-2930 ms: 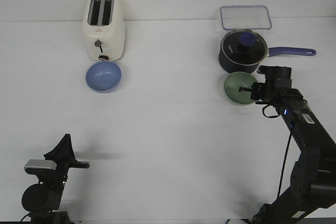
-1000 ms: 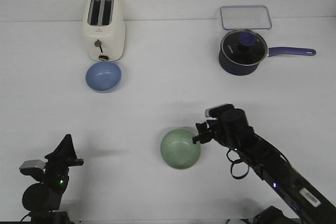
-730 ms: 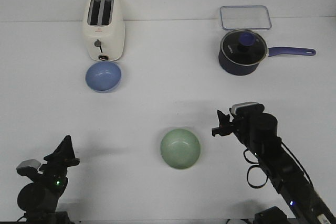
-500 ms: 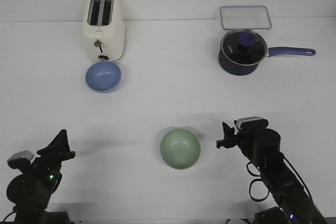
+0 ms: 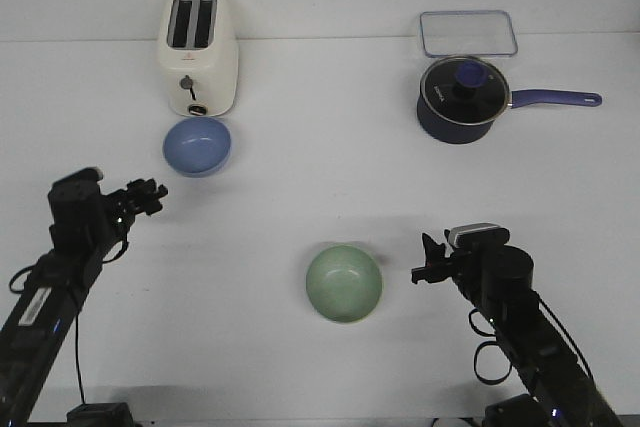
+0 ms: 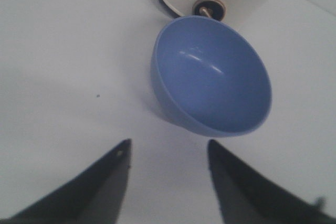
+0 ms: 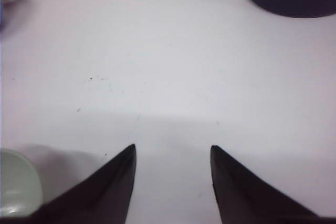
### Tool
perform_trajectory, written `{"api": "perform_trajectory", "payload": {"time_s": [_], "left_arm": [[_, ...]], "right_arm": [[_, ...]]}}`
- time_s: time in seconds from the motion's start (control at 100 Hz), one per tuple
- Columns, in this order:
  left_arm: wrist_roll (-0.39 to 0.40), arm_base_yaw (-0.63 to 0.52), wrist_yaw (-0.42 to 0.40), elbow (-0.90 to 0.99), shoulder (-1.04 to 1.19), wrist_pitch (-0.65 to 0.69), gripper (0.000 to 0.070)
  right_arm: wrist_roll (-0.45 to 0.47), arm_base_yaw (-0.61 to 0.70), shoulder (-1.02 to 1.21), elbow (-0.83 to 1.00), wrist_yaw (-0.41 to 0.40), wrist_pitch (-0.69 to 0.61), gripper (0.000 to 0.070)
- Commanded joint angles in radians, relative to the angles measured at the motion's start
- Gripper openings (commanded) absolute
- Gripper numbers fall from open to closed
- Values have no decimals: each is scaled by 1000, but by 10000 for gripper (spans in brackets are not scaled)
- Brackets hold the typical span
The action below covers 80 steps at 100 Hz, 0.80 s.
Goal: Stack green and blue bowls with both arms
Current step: 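Reach the left gripper forward and grip the blue bowl's rim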
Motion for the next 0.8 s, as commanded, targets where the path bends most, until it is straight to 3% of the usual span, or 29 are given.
{"api": "perform_trajectory", "payload": {"time_s": [0.0, 0.32, 0.55, 0.61, 0.73, 0.79], "left_arm": [[26, 4, 3, 80, 115, 15, 483], [27, 4, 11, 390, 514, 5, 502], [26, 4, 23, 487, 669, 5, 482], [26, 3, 25, 490, 687, 6, 371], [26, 3, 34, 490, 692, 6, 10], [27, 3, 59, 490, 686, 5, 12]], "right_arm": [[0, 5, 6, -2, -1, 6, 276], [-1, 5, 6, -2, 0, 6, 276], [0, 5, 6, -2, 0, -2, 276], [0, 5, 6, -2, 0, -5, 276], [0, 5, 6, -2, 0, -10, 276], [0, 5, 6, -2, 0, -9, 276]]}}
